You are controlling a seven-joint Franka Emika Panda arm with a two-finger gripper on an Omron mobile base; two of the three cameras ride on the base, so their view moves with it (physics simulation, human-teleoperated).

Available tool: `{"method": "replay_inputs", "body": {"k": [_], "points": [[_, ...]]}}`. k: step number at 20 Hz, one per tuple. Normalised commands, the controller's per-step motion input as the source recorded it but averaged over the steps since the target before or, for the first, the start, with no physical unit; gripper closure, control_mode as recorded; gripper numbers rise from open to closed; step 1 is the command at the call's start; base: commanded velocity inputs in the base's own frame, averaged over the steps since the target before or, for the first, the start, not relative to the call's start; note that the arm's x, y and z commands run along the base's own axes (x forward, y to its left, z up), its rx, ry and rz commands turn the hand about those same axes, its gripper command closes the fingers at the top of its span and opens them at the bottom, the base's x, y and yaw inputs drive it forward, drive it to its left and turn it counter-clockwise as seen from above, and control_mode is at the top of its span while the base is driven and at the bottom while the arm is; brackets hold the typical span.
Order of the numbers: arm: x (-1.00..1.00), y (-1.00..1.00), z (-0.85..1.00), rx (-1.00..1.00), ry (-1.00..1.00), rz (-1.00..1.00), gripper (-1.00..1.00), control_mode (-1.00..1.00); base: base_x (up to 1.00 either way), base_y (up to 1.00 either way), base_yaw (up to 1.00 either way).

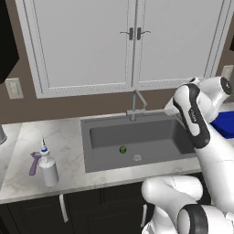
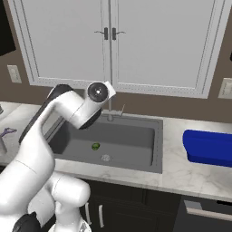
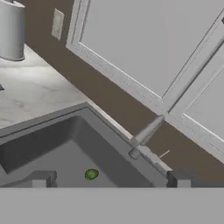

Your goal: Pick up all produce items and place them in the sink. Turn on the sink faucet to wash them. Then turn the sink off and put them in the tray.

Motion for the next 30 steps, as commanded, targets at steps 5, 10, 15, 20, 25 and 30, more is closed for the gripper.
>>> {"method": "replay_inputs", "body": {"k": [5,10,15,20,25,30], "points": [[-0.45,0.41,0.00,-0.07,0.28,-0.40,-1.00,-1.00,0.00,0.00,0.00],[-0.32,0.46,-0.04,-0.08,0.27,-0.41,-1.00,-1.00,0.00,0.00,0.00],[-0.08,0.34,-0.31,-0.05,0.27,-0.38,-1.00,-1.00,0.00,0.00,0.00],[0.00,0.15,-0.45,-0.01,0.25,-0.33,-1.00,-1.00,0.00,0.00,0.00],[0.02,0.00,-0.35,0.00,0.16,-0.18,-1.00,-1.00,0.00,0.00,0.00],[0.07,0.00,-0.28,0.00,0.03,-0.09,-1.00,-1.00,0.00,0.00,0.00]]}}
